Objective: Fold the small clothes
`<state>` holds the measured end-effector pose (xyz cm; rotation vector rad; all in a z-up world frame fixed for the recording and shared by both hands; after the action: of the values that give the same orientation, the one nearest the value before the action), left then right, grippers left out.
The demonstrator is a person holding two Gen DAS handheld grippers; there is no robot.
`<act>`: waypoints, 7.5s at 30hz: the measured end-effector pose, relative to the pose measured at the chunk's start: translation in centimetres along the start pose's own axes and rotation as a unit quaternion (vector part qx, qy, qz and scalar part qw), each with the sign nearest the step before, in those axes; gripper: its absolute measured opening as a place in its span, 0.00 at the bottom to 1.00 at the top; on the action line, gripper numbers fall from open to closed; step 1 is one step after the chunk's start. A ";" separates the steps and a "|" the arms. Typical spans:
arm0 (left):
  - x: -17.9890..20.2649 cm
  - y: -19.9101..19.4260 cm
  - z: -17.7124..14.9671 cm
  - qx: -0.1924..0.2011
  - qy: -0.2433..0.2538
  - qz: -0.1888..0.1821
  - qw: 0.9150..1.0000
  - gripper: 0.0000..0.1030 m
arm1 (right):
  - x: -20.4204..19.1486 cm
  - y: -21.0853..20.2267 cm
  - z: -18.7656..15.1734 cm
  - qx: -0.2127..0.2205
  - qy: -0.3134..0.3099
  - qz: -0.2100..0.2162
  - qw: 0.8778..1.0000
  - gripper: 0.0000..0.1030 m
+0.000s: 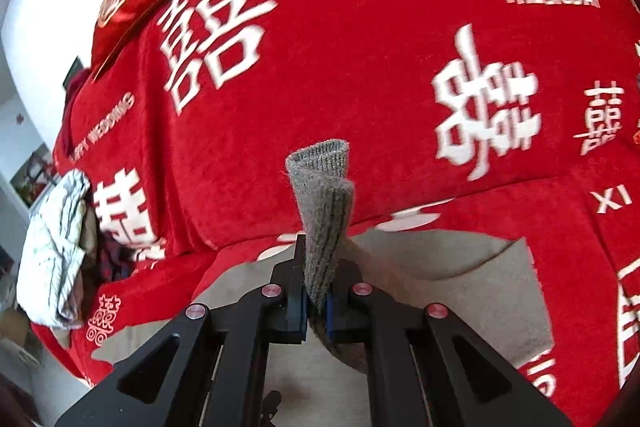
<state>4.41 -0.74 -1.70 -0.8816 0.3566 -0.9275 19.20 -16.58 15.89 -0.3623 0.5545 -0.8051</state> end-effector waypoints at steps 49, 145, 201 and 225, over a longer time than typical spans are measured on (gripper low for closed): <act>-8.4 -1.1 -2.0 -0.005 -0.074 0.015 0.997 1.00 | -10.1 8.5 -11.0 -0.117 -0.137 -0.004 0.984 0.06; -1.0 0.4 -2.5 0.004 -0.005 0.048 0.999 1.00 | 9.0 10.9 -10.3 -0.160 -0.072 -0.111 0.978 0.80; -39.0 -6.1 0.1 0.111 -0.309 0.278 0.903 0.11 | -14.8 15.8 -17.0 -0.165 -0.275 -0.020 0.947 0.80; -30.1 -10.8 12.0 0.148 -0.195 0.230 0.942 0.11 | -15.8 18.3 -16.2 -0.229 -0.218 -0.002 0.949 0.79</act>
<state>-11.45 26.59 11.35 -0.6444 0.0665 -0.3459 11.22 5.63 -1.09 -0.9461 0.3166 -0.5670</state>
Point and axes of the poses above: each gripper's, at about its wrist camera, not at the fingertips, and y roughly the way its jaws point, x to its right, z to its top, the point moved 5 cm from there along y, roughly the way its jaws point, and after that the axes turned 9 degrees about x, right-handed, at the moved point
